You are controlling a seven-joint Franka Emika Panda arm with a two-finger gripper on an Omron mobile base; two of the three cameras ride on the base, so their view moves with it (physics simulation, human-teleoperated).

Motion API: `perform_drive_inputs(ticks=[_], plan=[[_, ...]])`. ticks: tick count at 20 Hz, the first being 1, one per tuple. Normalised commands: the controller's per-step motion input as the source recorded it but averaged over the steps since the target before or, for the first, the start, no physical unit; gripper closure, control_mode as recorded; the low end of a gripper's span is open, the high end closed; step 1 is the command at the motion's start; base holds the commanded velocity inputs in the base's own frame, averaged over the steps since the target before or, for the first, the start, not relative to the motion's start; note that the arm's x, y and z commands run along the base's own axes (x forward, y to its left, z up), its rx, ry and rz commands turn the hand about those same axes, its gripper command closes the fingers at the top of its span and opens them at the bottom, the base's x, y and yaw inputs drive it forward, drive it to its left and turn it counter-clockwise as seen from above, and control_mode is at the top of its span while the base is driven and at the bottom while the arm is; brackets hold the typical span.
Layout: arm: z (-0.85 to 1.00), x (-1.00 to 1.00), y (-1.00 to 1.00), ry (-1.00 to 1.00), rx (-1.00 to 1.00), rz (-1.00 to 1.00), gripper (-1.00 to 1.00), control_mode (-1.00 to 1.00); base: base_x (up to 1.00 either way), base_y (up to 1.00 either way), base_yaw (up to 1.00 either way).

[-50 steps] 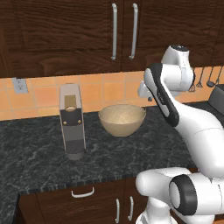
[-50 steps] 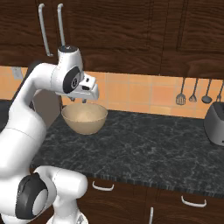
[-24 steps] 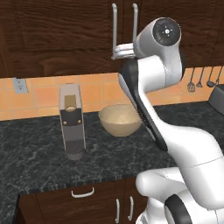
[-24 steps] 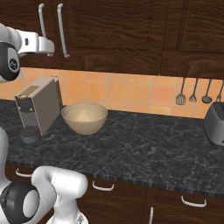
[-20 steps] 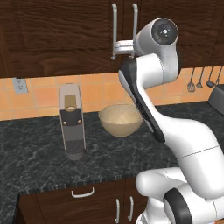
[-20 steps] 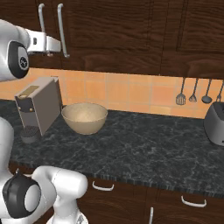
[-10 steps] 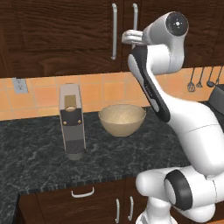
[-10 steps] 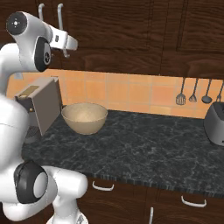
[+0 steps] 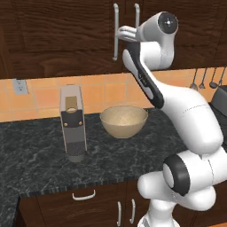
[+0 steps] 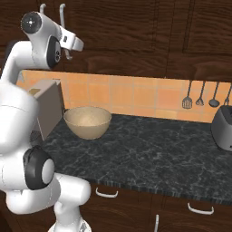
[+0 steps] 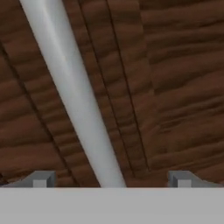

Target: Open the cabinet, pick up the bread from the cabinet and place it in the basket. Then move the basket to the dining counter.

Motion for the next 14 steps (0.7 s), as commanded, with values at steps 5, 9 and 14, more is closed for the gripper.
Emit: perform_drive_inputs(ticks=[5,9,14], plan=[[-0.16,0.68,0.07,0.00,0.06,0.00,-1.00,-1.00,0.00,0.00,0.00],[-0.18,0.31,0.00,-0.03,0.01,0.00,1.00,-1.00,0.00,0.00,0.00],[-0.31,0.32,-0.09,-0.07,0.00,0.00,1.00,-1.00,0.00,0.00,0.00]])
